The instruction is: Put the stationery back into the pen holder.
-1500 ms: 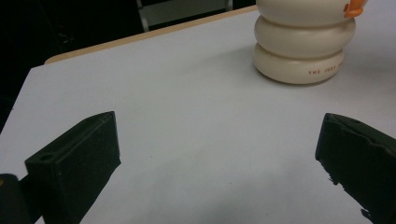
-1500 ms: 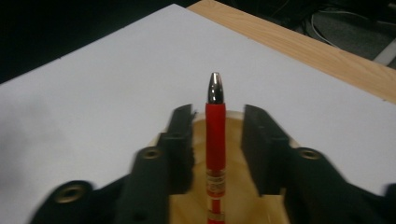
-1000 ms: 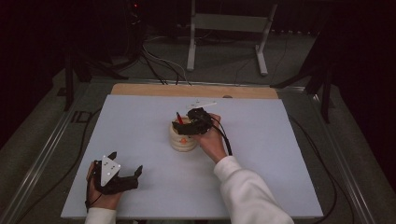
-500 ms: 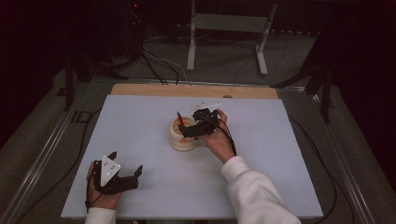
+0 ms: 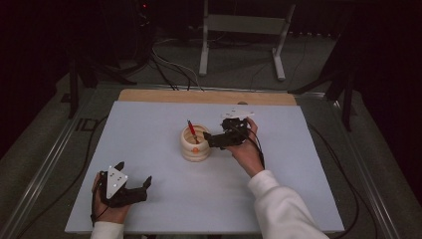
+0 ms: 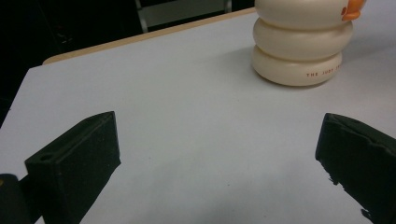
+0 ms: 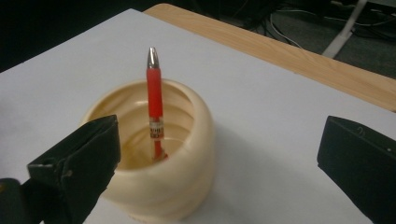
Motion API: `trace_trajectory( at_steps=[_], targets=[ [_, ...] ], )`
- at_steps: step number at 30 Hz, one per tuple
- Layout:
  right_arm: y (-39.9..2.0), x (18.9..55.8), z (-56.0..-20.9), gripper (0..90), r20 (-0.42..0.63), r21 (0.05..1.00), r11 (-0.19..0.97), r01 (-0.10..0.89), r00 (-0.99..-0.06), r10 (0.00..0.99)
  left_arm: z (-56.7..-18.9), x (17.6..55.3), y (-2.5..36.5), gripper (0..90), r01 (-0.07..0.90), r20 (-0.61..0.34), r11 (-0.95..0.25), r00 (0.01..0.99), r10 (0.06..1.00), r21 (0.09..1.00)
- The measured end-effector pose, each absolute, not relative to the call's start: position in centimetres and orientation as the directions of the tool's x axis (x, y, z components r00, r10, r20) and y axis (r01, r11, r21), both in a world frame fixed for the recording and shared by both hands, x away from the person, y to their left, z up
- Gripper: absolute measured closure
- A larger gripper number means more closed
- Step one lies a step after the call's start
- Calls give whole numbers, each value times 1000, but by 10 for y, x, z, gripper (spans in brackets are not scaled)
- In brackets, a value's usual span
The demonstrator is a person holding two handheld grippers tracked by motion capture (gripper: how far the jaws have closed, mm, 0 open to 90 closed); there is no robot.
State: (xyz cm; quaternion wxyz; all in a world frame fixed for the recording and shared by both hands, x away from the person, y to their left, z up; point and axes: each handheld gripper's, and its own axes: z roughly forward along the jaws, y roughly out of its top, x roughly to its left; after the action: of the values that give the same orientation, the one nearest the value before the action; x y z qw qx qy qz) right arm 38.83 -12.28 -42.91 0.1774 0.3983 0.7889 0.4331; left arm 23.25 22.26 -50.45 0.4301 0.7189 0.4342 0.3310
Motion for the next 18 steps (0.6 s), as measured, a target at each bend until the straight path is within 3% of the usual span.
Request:
trace_trajectory(
  at_steps=[18],
  targets=[
    [-192, 343, -442, 0, 36, 843, 286, 455, -578, 815, -505, 232, 223, 5, 341, 100, -248, 397, 912, 907]
  ],
)
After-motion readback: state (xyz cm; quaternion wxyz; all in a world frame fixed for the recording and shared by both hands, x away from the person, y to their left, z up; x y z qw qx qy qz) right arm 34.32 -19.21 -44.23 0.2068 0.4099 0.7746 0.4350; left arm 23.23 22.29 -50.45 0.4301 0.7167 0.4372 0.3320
